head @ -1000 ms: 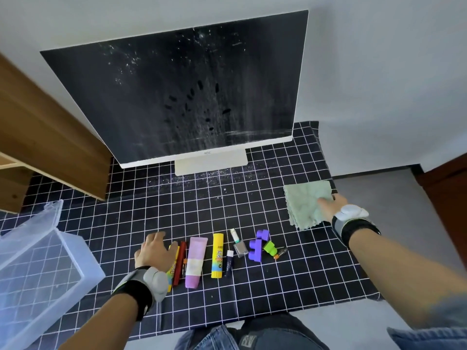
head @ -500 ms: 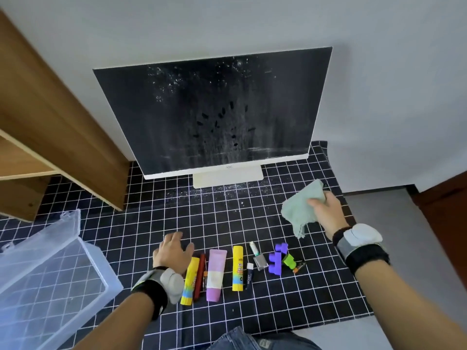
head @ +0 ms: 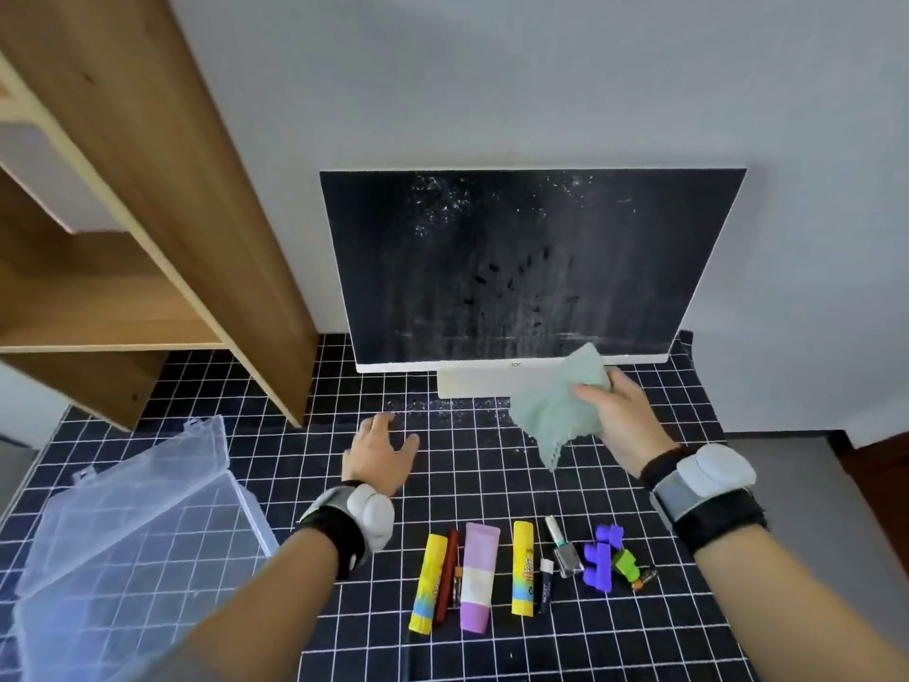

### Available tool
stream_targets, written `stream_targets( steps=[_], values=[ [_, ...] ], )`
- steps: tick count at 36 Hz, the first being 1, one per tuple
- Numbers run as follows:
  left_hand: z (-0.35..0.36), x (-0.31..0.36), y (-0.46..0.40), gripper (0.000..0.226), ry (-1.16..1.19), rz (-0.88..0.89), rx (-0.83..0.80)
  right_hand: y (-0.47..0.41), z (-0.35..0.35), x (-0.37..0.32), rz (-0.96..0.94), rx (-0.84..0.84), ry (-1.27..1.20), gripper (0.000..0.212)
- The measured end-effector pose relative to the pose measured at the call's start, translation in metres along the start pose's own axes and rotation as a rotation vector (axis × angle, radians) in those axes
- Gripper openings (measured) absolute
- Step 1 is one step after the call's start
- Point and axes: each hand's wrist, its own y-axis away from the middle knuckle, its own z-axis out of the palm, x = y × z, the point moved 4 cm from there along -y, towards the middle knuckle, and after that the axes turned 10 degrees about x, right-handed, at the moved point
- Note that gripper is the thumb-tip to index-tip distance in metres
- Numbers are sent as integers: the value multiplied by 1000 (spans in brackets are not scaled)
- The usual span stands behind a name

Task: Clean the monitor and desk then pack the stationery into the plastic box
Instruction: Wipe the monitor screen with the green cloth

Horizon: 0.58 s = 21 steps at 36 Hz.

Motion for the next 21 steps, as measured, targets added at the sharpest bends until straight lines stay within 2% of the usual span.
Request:
stream_targets(
  steps=[14,21],
  values=[
    [-62,2,-95,68,294,-50,135,13,79,-61,-97,-31,4,15],
    [-70,4,-132,69,475,-59,67,19,99,-93,-175,-32,1,15]
  ],
)
